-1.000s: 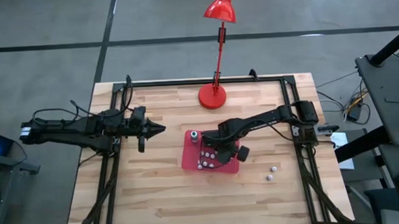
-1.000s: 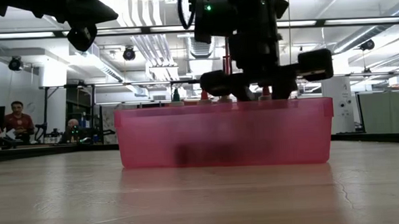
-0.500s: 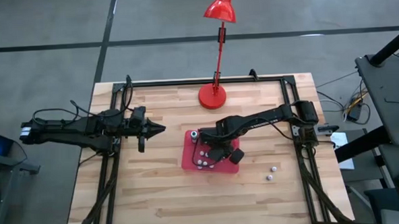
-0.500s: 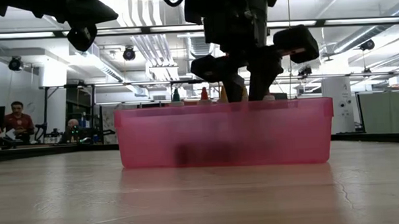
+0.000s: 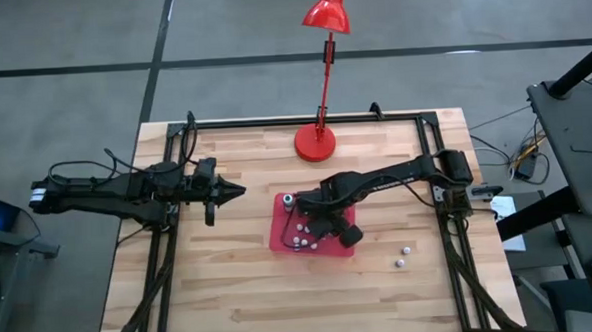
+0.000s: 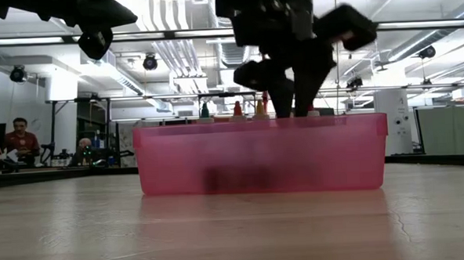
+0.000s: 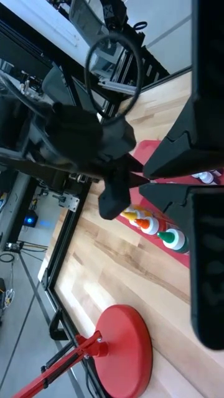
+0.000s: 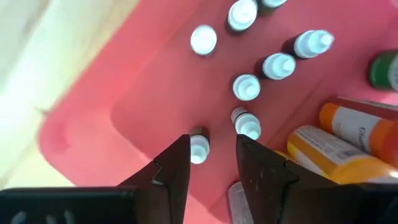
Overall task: Pick & Place food coloring
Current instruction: Put the small red food coloring bottle into the red bin
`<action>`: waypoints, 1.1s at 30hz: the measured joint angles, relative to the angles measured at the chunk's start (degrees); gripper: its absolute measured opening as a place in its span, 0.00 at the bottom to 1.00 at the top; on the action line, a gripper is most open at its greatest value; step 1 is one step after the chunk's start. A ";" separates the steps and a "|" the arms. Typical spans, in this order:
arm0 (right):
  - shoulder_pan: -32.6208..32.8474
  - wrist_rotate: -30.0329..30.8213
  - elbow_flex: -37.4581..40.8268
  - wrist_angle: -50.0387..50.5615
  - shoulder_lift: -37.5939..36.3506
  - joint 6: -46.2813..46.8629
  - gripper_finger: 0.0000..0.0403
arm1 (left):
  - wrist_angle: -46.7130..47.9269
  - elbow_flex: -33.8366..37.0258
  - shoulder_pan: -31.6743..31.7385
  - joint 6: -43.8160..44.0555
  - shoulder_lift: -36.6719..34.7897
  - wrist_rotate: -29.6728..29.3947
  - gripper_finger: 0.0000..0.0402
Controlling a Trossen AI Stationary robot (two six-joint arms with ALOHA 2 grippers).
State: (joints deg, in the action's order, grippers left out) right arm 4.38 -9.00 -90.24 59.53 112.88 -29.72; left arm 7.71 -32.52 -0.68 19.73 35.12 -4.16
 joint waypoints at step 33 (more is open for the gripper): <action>9.40 -2.98 -8.07 16.40 -12.54 34.22 0.29 | -0.14 0.00 0.02 0.00 0.00 0.01 0.00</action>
State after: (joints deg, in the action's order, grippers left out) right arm 13.78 -11.99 -98.31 75.92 100.34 4.50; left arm 7.56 -32.52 -0.67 19.73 35.12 -4.15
